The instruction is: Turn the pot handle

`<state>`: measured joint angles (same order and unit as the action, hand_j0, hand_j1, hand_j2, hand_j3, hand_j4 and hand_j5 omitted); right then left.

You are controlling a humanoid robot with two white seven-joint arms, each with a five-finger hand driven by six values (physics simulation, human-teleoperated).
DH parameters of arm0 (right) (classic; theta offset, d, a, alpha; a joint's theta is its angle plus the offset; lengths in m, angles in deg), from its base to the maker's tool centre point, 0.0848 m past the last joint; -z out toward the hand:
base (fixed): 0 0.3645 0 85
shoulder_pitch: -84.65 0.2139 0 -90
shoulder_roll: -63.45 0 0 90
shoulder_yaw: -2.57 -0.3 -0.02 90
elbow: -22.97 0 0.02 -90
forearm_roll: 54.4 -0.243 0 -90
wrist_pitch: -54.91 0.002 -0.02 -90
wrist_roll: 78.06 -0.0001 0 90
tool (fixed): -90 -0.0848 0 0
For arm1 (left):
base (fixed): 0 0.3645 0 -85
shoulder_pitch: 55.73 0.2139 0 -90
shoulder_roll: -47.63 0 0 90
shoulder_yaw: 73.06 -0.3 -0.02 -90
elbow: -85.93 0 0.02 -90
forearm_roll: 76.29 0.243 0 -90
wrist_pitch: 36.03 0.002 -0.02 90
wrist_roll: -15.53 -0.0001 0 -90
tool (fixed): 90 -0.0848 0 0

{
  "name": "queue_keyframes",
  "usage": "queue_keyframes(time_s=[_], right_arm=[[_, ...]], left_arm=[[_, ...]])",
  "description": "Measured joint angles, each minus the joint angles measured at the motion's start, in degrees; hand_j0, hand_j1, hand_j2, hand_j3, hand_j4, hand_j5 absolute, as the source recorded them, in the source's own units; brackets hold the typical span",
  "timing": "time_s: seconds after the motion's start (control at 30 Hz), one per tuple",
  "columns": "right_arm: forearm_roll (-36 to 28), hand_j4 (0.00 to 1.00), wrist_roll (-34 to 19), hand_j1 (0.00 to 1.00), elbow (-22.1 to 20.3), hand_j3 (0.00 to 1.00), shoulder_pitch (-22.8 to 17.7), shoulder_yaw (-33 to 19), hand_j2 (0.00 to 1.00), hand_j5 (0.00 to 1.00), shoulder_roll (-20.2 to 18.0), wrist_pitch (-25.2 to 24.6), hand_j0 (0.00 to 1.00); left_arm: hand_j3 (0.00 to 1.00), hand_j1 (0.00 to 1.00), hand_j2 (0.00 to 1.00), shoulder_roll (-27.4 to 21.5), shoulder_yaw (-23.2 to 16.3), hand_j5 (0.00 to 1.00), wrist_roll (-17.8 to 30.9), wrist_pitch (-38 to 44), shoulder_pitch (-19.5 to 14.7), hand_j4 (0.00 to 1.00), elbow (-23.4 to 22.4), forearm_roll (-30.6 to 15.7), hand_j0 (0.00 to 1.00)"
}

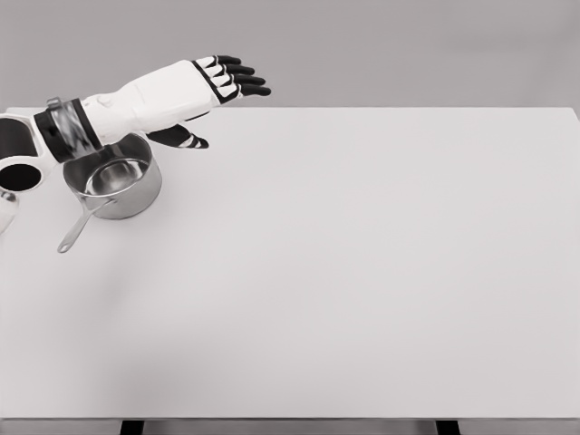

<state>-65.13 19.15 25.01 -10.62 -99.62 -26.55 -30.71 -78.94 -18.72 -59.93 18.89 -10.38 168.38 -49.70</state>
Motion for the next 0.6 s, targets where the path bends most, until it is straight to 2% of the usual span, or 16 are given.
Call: queue_keyframes(time_s=[0.13, 0.2, 0.33, 0.4, 0.47, 0.53, 0.6], right_arm=[[0.02, 1.00, 0.09, 1.00, 0.01, 1.00, 0.00, 0.04, 1.00, 1.00, 0.00, -0.01, 1.00], [0.03, 1.00, 0.05, 1.00, 0.02, 1.00, 0.00, 0.11, 1.00, 1.00, 0.00, -0.04, 1.00], [0.03, 1.00, 0.02, 1.00, 0.04, 1.00, 0.00, 0.16, 1.00, 1.00, 0.00, -0.07, 1.00], [0.03, 1.00, 0.01, 1.00, 0.05, 1.00, 0.00, 0.16, 1.00, 1.00, 0.00, -0.08, 1.00], [0.03, 1.00, 0.01, 1.00, -0.01, 1.00, 0.26, 0.13, 1.00, 1.00, 0.00, 0.07, 1.00], [0.01, 1.00, 0.01, 1.00, 0.01, 1.00, 0.26, 0.00, 1.00, 1.00, 0.00, 0.02, 1.00], [0.01, 1.00, 0.01, 1.00, 0.02, 1.00, 0.26, 0.08, 1.00, 1.00, 0.00, 0.01, 1.00]], left_arm=[[1.00, 1.00, 1.00, -0.13, -0.10, 1.00, 0.02, 0.00, 0.61, 1.00, 1.28, -0.59, 1.00], [1.00, 1.00, 1.00, -0.80, -1.40, 1.00, 0.01, -0.01, 1.32, 1.00, 3.91, -0.76, 1.00], [1.00, 1.00, 1.00, -7.78, -3.11, 1.00, -0.19, -0.02, 6.68, 1.00, 11.50, -2.39, 1.00], [1.00, 1.00, 1.00, -11.06, -3.22, 1.00, -0.31, -0.01, 8.08, 1.00, 13.97, -2.86, 1.00], [1.00, 1.00, 1.00, -12.75, -3.21, 1.00, -1.13, -0.01, 9.67, 1.00, 15.25, -3.01, 1.00], [1.00, 1.00, 1.00, -13.58, -3.17, 1.00, -1.80, 0.00, 9.84, 1.00, 15.91, -3.11, 1.00], [1.00, 1.00, 1.00, -13.91, -3.11, 1.00, -2.19, 0.00, 11.78, 1.00, 16.24, -3.09, 1.00]])
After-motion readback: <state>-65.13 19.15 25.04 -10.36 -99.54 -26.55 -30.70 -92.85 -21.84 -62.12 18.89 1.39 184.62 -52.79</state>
